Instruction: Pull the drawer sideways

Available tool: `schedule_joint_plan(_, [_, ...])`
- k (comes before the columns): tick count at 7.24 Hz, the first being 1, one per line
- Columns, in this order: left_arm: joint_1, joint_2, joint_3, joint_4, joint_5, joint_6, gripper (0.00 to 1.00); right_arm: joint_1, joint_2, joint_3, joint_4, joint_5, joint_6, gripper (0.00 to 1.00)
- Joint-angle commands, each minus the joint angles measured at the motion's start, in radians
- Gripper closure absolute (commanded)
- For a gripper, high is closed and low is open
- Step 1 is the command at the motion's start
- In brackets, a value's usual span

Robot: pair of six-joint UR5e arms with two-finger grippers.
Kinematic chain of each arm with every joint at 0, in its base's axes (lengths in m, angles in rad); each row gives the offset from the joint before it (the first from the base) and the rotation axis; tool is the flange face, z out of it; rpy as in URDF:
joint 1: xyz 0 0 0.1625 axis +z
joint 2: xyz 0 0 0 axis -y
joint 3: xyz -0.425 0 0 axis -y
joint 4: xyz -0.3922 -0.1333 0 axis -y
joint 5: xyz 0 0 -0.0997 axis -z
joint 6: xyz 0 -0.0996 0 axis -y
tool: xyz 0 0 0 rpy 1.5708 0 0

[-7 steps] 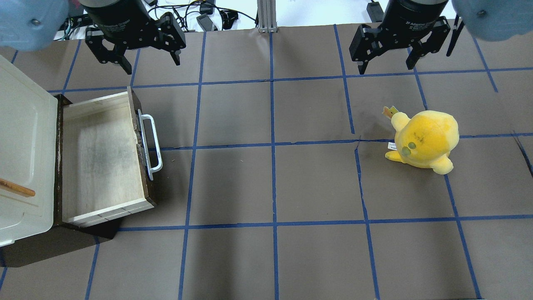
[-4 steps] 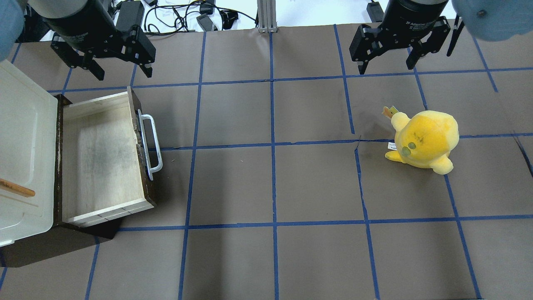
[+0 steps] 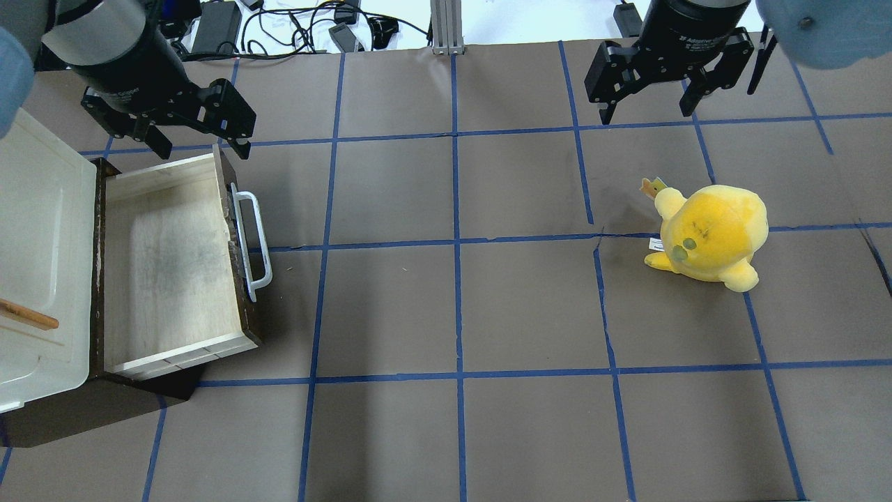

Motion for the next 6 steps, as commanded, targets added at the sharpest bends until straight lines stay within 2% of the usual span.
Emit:
schedule_joint_plan(1, [0.017, 0.002, -0.009, 0.001, -0.001, 0.02, 0.0, 0.0, 0.0, 0.0, 0.0, -0.001, -0.002, 0.0])
schedule_joint_plan(6, [0.011, 0.014, -0.029, 0.003, -0.007, 0.005, 0.0, 0.0, 0.0, 0.0, 0.0, -0.001, 0.0, 0.0])
